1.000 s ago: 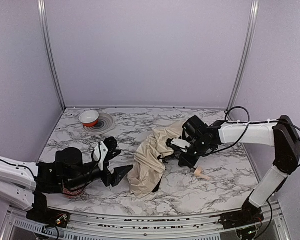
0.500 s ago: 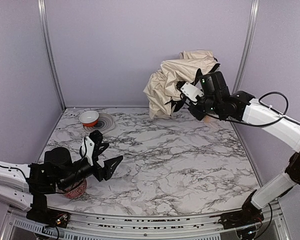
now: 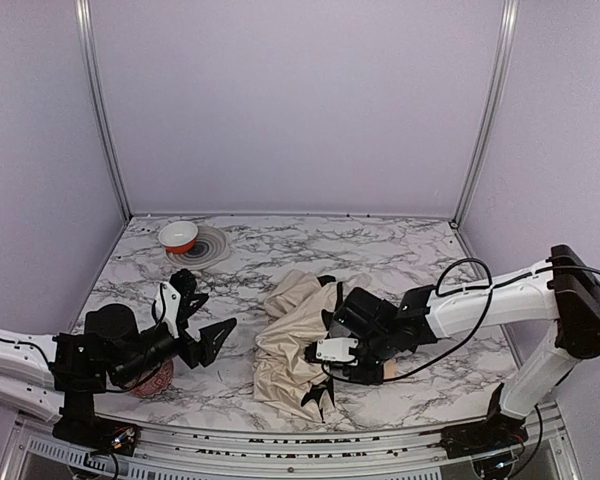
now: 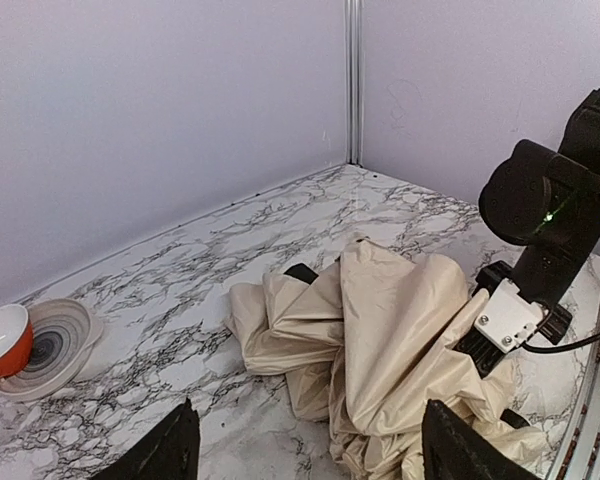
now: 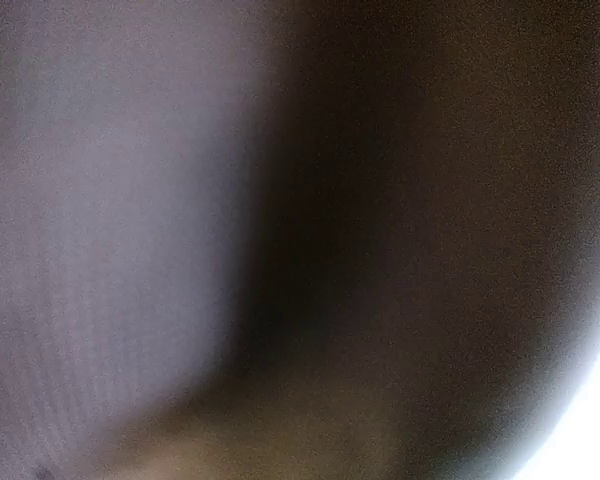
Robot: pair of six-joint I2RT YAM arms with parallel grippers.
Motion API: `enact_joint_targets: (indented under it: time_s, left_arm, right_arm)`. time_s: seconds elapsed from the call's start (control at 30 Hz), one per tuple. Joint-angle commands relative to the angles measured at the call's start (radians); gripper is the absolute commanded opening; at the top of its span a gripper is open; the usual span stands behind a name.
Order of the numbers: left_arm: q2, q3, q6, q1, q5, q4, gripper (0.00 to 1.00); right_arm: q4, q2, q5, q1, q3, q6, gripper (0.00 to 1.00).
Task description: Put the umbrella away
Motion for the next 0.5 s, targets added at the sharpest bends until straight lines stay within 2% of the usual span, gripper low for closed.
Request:
enact_joint_targets:
  time_s: [0.0,0.07,0.1,0.13,0.17,0.23,0.4,0.47]
  left_arm:
    - [-0.007,-0.011,-0.037,-0.002,-0.015,-0.018,0.77]
    - [0.001,-0.013,-0.042,-0.001,-0.016,-0.02,0.77]
    - [0.009,-0.011,-0.042,-0.001,-0.014,-0.02,0.77]
    - [0.019,-0.008,-0.041,-0.001,-0.01,-0.021,0.77]
    - [0.032,-0.002,-0.037,-0.002,0.0,-0.022,0.77]
    - [0.066,0.016,-0.027,-0.002,0.023,-0.032,0.77]
    - [0.153,0.074,-0.016,-0.001,0.073,-0.039,0.78]
    - [0.185,0.097,-0.001,-0.001,0.104,-0.04,0.78]
  right_arm:
    - [0.091,-0.023,-0.081,0.033,0.006,0.033,0.08]
    - [0.086,-0.05,-0.09,0.037,-0.003,0.026,0.19]
    - [0.08,-0.07,-0.098,0.04,-0.008,0.024,0.28]
    - [0.074,-0.093,-0.105,0.04,-0.012,0.023,0.45]
    - [0.068,-0.121,-0.115,0.041,-0.019,0.021,0.53]
    - [0.054,-0.181,-0.134,0.043,-0.028,0.024,0.6]
    - [-0.026,-0.353,-0.187,0.042,0.003,0.059,0.66]
    - [-0.024,-0.427,-0.251,0.021,0.022,0.091,0.78]
